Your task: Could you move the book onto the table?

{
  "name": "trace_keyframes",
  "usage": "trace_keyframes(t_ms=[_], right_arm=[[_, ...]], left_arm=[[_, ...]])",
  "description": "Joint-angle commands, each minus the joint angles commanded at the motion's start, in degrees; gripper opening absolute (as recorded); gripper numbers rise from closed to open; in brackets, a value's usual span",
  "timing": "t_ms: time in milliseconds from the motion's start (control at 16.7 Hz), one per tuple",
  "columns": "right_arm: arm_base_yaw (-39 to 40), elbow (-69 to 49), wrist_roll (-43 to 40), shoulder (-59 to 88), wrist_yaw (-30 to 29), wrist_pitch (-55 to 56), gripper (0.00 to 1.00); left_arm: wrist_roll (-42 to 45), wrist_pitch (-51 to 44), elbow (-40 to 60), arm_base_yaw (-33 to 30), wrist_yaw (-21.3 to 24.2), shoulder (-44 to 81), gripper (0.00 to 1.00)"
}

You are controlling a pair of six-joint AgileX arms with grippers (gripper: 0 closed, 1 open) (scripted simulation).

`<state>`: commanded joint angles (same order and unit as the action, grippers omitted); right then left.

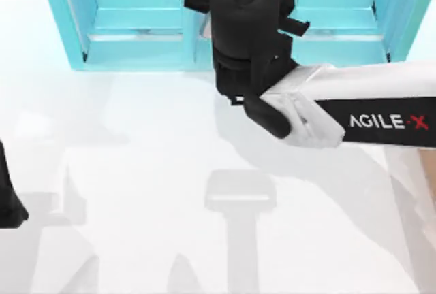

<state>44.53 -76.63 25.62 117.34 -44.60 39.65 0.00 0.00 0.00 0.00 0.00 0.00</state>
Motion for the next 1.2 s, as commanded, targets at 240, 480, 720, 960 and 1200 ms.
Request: trace_keyframes(t_ms=[240, 480, 720, 960, 1200], right_arm=[[4.9, 9.2, 0.3, -14.6, -5.4, -6.4, 0.0], [7.2, 13.0, 0.5, -19.8, -7.8, -9.1, 0.0], [6.9, 12.9, 0.5, -19.4, -7.8, -9.0, 0.0], [7.0, 13.9, -3.2, -19.1, -6.8, -7.8, 0.0], [7.3, 17.7, -16.3, -17.8, -3.9, -4.5, 0.0]], left_arm=[[0.0, 0.0, 0.0, 0.0, 0.0, 0.0, 1.0], [0.0, 0.0, 0.0, 0.0, 0.0, 0.0, 1.0], [0.0, 0.0, 0.0, 0.0, 0.0, 0.0, 1.0], [0.0, 0.0, 0.0, 0.0, 0.0, 0.0, 1.0], [0.0, 0.0, 0.0, 0.0, 0.0, 0.0, 1.0]])
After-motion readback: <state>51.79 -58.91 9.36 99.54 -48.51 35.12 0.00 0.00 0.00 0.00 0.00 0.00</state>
